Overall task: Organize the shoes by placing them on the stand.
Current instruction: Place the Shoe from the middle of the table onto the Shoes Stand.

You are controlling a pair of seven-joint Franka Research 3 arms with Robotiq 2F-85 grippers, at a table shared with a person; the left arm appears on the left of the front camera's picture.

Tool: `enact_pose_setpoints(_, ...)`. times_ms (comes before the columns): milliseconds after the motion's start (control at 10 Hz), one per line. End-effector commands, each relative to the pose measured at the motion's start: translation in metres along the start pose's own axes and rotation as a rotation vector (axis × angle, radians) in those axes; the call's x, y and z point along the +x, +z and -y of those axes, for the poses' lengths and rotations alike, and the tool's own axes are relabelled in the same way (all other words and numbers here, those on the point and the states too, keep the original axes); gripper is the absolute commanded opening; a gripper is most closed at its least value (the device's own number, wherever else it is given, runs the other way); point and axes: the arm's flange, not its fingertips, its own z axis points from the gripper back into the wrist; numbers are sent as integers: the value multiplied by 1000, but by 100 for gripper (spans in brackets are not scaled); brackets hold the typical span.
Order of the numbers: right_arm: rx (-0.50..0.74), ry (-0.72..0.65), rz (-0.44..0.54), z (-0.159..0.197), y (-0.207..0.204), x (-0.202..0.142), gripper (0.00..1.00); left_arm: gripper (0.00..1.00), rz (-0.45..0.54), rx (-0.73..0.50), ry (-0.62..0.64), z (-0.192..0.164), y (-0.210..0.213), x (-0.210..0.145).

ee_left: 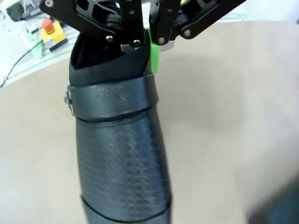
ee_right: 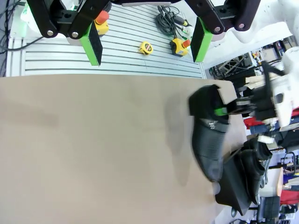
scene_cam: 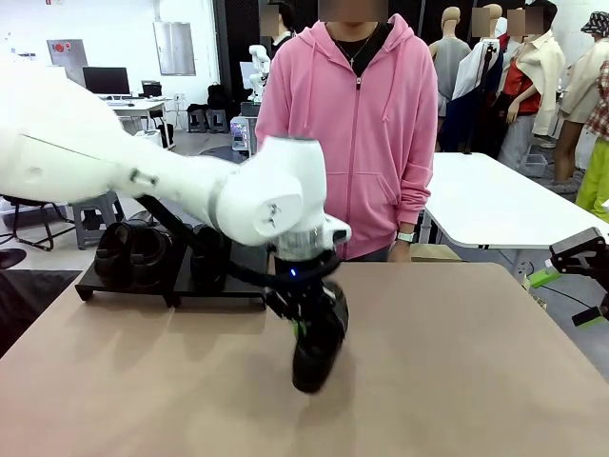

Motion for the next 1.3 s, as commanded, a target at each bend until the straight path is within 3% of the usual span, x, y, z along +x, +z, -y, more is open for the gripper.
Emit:
enact_pose_setpoints(0, 33, 23, 0, 0, 3, 2, 100, 0, 254, 81, 9, -62, 55, -16)
enact_pose_setpoints(100, 33, 23, 0, 0, 3, 2, 100, 0, 331, 96, 13, -91, 69, -17)
enact_pose_setpoints(300, 33, 23, 0, 0, 3, 2, 100, 0, 385, 96, 3, -129, 74, -32)
enact_pose_setpoints(400, 33, 23, 0, 0, 3, 2, 100, 0, 383, -11, 81, -138, 76, -44)
enact_pose_setpoints(500, 33, 23, 0, 0, 3, 2, 100, 0, 346, 109, 18, -116, 92, -14)
enact_pose_setpoints(900, 33, 23, 0, 0, 3, 2, 100, 0, 343, 93, 28, -120, 81, -24)
enact_pose_setpoints(1000, 33, 23, 0, 0, 3, 2, 100, 0, 273, 78, 155, -137, 88, 15)
enact_pose_setpoints(1200, 33, 23, 0, 0, 3, 2, 100, 0, 239, -29, 261, -161, 92, 91)
